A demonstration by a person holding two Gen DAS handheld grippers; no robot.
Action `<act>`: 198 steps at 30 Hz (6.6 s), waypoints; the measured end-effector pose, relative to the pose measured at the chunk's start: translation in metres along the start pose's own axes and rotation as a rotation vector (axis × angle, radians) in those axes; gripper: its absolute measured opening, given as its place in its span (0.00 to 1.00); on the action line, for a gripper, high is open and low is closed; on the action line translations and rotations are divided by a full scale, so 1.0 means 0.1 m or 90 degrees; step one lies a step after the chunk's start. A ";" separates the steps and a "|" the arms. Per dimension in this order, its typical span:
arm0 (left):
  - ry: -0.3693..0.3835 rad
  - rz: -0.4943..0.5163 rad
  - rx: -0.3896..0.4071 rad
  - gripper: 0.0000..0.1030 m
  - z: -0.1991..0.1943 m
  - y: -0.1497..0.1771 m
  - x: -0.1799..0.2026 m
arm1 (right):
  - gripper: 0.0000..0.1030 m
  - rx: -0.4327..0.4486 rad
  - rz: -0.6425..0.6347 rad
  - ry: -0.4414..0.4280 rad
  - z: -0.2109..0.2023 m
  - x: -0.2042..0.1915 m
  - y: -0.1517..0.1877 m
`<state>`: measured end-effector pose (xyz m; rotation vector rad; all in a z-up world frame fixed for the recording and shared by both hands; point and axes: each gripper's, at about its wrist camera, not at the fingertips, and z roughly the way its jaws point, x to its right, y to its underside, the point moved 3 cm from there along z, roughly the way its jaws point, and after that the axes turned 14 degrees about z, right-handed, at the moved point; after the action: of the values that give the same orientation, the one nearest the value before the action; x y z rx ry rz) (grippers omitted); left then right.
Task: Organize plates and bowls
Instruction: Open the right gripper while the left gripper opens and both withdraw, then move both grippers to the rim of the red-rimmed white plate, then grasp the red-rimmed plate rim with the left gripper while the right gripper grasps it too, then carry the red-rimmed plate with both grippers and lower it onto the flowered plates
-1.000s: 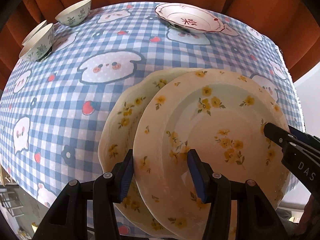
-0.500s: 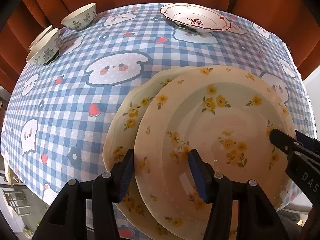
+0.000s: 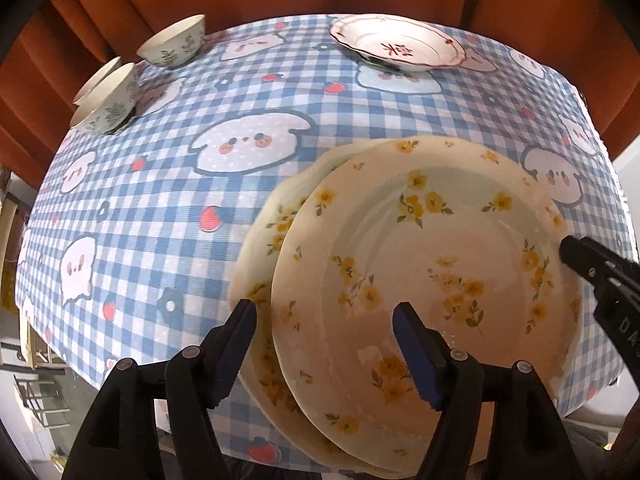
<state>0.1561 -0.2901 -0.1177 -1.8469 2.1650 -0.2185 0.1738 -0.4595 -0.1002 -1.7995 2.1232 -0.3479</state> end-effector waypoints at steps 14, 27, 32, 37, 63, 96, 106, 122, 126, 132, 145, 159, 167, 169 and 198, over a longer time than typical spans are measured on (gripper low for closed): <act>-0.018 -0.019 0.019 0.75 -0.12 -0.05 -0.09 | 0.21 -0.036 0.005 -0.037 0.07 -0.11 0.04; 0.021 0.059 0.093 0.86 -0.33 -0.38 -0.35 | 0.22 -0.012 0.043 -0.009 -0.17 -0.45 -0.14; 0.031 0.092 0.116 0.87 -0.38 -0.60 -0.52 | 0.22 0.010 0.055 -0.002 -0.24 -0.70 -0.31; 0.025 0.109 0.150 0.89 -0.40 -0.92 -0.72 | 0.22 0.039 0.070 0.003 -0.26 -0.91 -0.54; 0.012 0.079 0.162 0.91 0.53 -2.40 -0.51 | 0.52 0.067 0.095 -0.023 0.70 -0.84 -2.10; 0.059 0.111 0.087 0.68 1.16 -2.43 -0.35 | 0.55 -0.012 0.096 0.012 1.52 -0.87 -2.06; 0.075 0.089 0.069 0.69 1.02 -2.15 -0.46 | 0.57 -0.039 0.097 0.003 1.38 -0.95 -1.73; 0.054 0.066 0.094 0.58 1.16 -2.23 -0.53 | 0.51 -0.008 0.039 -0.005 1.50 -0.82 -2.00; 0.049 0.065 0.087 0.56 1.16 -2.23 -0.54 | 0.47 -0.013 0.019 -0.003 1.55 -0.91 -2.02; 0.045 0.073 0.087 0.50 1.12 -2.20 -0.56 | 0.42 -0.030 0.033 0.014 1.53 -0.89 -2.02; 0.046 0.083 0.108 0.51 0.78 -2.16 -0.58 | 0.42 -0.004 0.042 0.014 1.13 -0.85 -1.99; 0.054 0.094 0.159 0.51 0.09 -1.91 -0.74 | 0.42 0.039 0.055 0.024 0.35 -0.99 -1.76; 0.071 0.120 0.186 0.51 -0.24 -1.60 -0.74 | 0.42 0.054 0.085 0.041 -0.05 -0.98 -1.35; 0.073 0.126 0.189 0.51 -0.31 -1.47 -0.71 | 0.42 0.061 0.097 0.049 -0.16 -0.97 -1.21; 0.111 0.077 0.086 0.50 -0.03 -0.18 -0.03 | 0.42 -0.022 0.094 0.033 -0.10 -0.24 0.03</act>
<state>0.1726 -0.2899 -0.1093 -1.6730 2.3034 -0.5035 0.1707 -0.4359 -0.0896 -1.6552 2.2951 -0.3254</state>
